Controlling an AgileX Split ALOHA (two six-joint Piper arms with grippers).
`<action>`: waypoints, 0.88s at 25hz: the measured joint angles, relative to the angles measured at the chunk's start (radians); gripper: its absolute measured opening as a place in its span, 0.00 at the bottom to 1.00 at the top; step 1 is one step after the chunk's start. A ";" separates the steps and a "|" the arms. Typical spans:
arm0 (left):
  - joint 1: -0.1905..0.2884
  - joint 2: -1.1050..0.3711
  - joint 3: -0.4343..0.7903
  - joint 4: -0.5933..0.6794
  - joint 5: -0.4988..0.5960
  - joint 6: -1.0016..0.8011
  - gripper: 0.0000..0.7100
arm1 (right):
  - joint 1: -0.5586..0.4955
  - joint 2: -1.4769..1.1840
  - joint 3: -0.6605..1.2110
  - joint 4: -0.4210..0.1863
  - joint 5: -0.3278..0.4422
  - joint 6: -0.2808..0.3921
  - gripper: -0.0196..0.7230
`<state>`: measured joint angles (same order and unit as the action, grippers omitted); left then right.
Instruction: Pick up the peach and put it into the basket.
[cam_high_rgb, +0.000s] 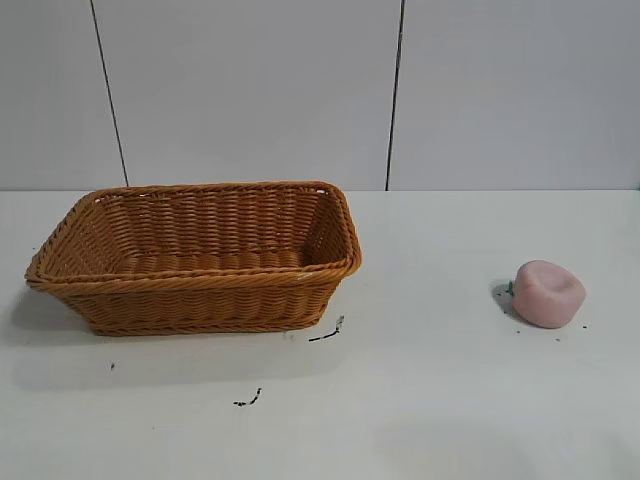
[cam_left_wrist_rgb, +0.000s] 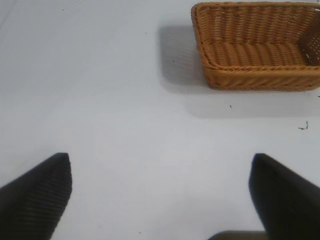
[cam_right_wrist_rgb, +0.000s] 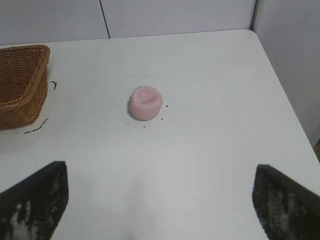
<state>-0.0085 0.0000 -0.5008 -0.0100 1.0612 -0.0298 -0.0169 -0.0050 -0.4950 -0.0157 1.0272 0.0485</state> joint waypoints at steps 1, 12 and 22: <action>0.000 0.000 0.000 0.000 0.000 0.000 0.98 | 0.000 0.000 0.000 0.000 0.000 0.000 0.96; 0.000 0.000 0.000 0.000 0.000 0.000 0.98 | 0.000 0.019 -0.005 0.001 0.002 0.000 0.96; 0.000 0.000 0.000 0.000 0.000 0.000 0.98 | 0.000 0.508 -0.213 0.001 -0.103 0.000 0.96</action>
<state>-0.0085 0.0000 -0.5008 -0.0100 1.0612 -0.0298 -0.0169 0.5027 -0.7080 -0.0144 0.9241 0.0485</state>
